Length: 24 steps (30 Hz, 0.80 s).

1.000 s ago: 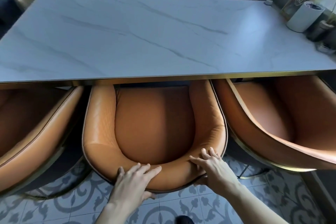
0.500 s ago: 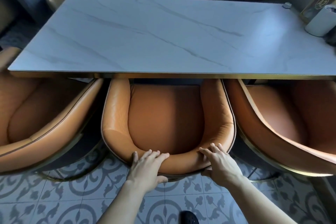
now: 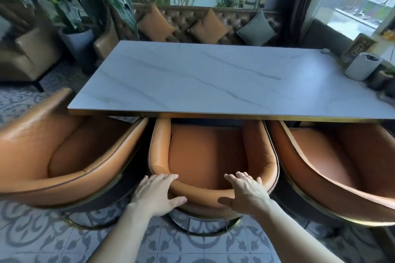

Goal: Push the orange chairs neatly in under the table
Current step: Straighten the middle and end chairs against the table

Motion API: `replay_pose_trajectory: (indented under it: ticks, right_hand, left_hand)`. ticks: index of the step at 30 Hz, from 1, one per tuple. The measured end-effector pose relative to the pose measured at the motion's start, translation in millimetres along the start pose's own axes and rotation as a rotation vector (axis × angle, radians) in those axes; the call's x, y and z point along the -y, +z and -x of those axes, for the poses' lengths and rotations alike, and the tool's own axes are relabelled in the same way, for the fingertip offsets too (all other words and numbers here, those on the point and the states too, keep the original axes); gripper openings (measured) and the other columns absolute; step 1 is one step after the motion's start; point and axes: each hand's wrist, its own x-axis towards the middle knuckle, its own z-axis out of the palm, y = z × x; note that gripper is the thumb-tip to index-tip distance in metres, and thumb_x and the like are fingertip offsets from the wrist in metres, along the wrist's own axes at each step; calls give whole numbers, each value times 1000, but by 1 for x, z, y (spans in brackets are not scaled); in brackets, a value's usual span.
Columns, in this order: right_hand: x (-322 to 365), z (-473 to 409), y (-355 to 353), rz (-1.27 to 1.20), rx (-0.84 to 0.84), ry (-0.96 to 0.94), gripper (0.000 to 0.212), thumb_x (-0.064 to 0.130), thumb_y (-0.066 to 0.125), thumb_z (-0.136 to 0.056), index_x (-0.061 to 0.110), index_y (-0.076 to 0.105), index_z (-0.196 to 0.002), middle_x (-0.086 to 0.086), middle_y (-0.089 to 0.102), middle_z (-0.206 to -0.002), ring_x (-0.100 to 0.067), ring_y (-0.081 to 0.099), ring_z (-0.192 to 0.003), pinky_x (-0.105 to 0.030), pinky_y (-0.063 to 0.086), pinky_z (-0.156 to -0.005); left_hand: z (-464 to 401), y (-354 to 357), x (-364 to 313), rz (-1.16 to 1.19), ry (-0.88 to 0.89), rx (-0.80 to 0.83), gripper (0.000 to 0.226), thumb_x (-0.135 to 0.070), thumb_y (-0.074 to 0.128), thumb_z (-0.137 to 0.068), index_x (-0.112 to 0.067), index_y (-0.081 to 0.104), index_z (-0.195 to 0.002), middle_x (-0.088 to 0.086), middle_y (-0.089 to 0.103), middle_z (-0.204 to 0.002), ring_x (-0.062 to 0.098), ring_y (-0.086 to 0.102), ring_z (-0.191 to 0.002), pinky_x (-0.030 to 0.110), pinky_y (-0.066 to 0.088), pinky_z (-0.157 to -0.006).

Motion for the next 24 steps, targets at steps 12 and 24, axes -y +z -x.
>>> replay_pose_trajectory:
  ticks: [12,24]
  right_hand:
    - [147,22,-44,26,-60,-95,95,82,60,-78,37,28,-155,-3,44,-152,-26,37,-145,-65,28,-115]
    - [322,-65,-53,33,-15,-213,100,85,56,-78,38,20,-160,-6,27,-165,-30,17,-156,-75,15,-117]
  left_hand:
    - [83,-78,106,14,-112,-90,103,-90,50,-65,-44,18,-152,-4,23,-162,21,21,-147,51,13,-120]
    - [99,-125,293,94,-288,-205,108,-91,52,-61,-49,12,-151,-3,8,-166,21,6,-151,54,4,-121]
